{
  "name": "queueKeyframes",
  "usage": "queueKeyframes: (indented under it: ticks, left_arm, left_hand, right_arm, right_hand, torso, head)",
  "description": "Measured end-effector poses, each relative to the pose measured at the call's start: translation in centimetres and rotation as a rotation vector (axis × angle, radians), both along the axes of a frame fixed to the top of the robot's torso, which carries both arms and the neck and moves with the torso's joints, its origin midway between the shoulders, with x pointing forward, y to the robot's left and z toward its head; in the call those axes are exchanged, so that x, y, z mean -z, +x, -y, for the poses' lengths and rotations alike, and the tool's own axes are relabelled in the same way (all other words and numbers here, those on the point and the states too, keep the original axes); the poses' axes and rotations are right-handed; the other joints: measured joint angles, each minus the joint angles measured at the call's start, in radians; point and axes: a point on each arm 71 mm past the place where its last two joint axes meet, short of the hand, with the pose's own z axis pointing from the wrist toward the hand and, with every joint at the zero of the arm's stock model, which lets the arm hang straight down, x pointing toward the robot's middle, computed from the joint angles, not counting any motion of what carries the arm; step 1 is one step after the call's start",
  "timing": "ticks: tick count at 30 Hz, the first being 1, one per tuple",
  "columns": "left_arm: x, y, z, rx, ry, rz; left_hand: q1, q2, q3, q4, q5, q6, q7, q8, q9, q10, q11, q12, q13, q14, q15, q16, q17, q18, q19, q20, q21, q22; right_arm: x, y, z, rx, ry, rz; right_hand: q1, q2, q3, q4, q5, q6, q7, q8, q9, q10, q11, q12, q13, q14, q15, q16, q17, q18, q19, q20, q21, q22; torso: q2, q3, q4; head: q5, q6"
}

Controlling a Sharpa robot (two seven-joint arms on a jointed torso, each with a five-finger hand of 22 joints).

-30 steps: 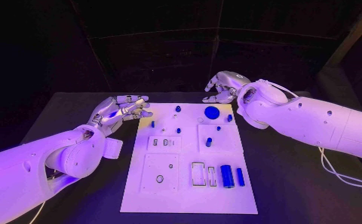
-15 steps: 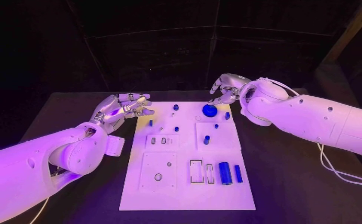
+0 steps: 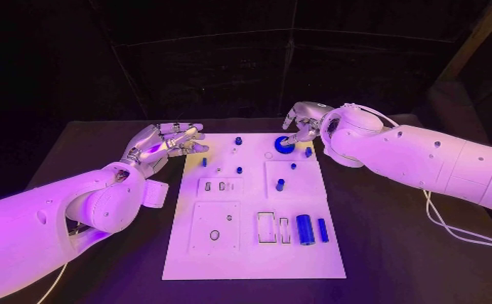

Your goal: Assemble the parts on the task board

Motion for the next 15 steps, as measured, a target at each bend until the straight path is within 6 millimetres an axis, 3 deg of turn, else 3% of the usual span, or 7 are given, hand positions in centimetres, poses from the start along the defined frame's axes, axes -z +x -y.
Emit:
queueKeyframes:
  ticks: [15]
  left_arm:
    - [0.04, 0.03, 0.01, 0.001, 0.0, -0.001]
  left_hand:
    - [0.0, 0.0, 0.0, 0.0, 0.0, 0.0, 0.0, 0.0, 0.0, 0.0, 0.0, 0.0, 0.0, 0.0, 0.0, 0.0, 0.0, 0.0, 0.0, 0.0, 0.0, 0.0]
  right_arm:
    - [0.73, 0.3, 0.34, 0.004, -0.02, -0.05]
  right_hand:
    - [0.018, 0.018, -0.003, 0.003, 0.01, 0.0, 0.0, 0.009, 0.001, 0.0, 0.0, 0.0, 0.0, 0.0, 0.0, 0.004, 0.0, 0.0, 0.0, 0.0, 0.004, 0.003]
  torso:
    - [-0.001, -0.0006, 0.0006]
  head:
    - [-0.002, -0.004]
